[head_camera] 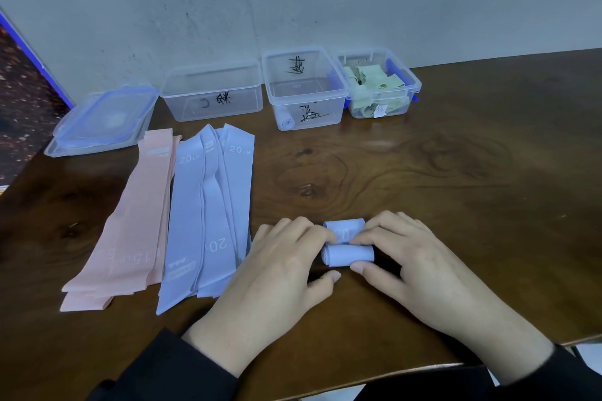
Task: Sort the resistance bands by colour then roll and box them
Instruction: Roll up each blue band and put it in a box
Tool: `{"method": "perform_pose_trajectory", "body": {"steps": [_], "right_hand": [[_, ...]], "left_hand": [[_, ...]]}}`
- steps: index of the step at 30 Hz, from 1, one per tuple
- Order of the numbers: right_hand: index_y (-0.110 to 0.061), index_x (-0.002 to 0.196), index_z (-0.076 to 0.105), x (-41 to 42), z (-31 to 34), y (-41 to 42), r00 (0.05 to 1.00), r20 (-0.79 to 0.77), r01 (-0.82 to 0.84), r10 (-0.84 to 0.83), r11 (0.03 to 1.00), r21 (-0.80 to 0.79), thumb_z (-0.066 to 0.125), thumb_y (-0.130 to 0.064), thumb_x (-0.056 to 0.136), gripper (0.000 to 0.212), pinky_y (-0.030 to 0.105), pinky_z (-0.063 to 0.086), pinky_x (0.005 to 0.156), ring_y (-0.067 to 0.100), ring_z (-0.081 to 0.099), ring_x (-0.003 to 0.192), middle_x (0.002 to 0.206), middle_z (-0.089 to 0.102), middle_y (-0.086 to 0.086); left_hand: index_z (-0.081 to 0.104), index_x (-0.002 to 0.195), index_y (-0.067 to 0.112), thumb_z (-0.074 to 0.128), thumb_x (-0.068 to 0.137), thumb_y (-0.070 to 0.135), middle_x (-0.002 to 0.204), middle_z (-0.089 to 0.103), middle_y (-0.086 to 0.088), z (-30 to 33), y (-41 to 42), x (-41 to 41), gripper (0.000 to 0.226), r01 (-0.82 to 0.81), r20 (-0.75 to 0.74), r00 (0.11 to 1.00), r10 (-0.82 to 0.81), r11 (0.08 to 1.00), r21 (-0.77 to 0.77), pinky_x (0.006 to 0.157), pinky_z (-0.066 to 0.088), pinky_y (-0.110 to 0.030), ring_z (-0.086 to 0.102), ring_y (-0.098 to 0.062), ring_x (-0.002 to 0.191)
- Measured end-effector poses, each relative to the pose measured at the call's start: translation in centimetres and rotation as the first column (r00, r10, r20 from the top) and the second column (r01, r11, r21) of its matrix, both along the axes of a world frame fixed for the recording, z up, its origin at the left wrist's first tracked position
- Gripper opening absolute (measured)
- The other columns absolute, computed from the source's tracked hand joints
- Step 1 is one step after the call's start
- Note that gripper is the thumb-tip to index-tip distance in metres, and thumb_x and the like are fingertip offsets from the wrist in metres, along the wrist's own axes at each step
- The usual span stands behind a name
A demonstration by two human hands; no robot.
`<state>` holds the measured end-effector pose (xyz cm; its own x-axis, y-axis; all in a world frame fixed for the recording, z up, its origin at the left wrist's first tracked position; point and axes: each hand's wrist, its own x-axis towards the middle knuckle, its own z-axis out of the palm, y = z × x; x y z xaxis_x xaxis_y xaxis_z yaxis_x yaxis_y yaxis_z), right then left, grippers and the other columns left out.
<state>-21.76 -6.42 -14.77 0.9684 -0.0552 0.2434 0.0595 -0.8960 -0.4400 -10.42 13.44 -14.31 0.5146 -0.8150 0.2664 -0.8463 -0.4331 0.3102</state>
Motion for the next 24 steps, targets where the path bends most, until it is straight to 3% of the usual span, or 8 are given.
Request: {"method": "perform_pose_trajectory", "body": {"steps": [8,13,18,24], "right_hand": [[-0.035,0.118,0.065,-0.03,0.18,0.02,1.000,0.006,0.007,-0.007,1.000,0.012,0.051,-0.058,0.094,0.036,0.035,0.048,0.093,0.009,0.054,0.107,0.113,0.050,-0.024],[-0.033,0.120,0.066,0.10,0.05,0.07,0.999,0.035,0.032,-0.032,0.999,0.009,0.049,-0.056,0.096,0.038,0.034,0.050,0.088,0.009,0.054,0.103,0.112,0.050,-0.024],[-0.033,0.121,0.063,0.04,0.01,0.08,0.998,0.057,0.035,-0.035,0.999,0.006,0.050,-0.047,0.097,0.031,0.028,0.050,0.085,0.008,0.054,0.101,0.114,0.050,-0.022],[-0.029,0.119,0.070,0.45,0.15,-0.09,0.996,0.072,0.057,-0.059,0.998,0.034,0.053,-0.045,0.097,0.031,0.028,0.051,0.080,0.007,0.053,0.097,0.107,0.050,-0.021]], "left_hand": [[0.062,0.118,0.032,0.038,0.096,0.050,0.103,0.053,0.018,-0.12,-0.10,-0.14,0.037,-0.016,0.031,0.999,0.016,1.000,-0.001,0.080,0.040,-0.024,0.042,-0.003,0.093],[0.058,0.116,0.033,0.046,0.094,0.044,0.102,0.052,0.016,-0.09,-0.16,0.10,0.028,-0.005,0.048,0.999,0.005,1.000,0.004,0.081,0.044,-0.029,0.046,-0.006,0.092],[0.065,0.116,0.029,0.041,0.096,0.042,0.098,0.052,0.014,-0.10,-0.43,-0.03,0.034,-0.037,0.099,0.994,0.037,0.999,-0.004,0.078,0.044,-0.030,0.047,-0.007,0.088],[0.062,0.118,0.028,0.065,0.092,0.030,0.105,0.052,0.010,0.32,-0.97,-0.60,0.027,-0.023,0.144,0.989,0.027,0.999,-0.028,0.079,0.045,-0.030,0.050,-0.008,0.092]]}}
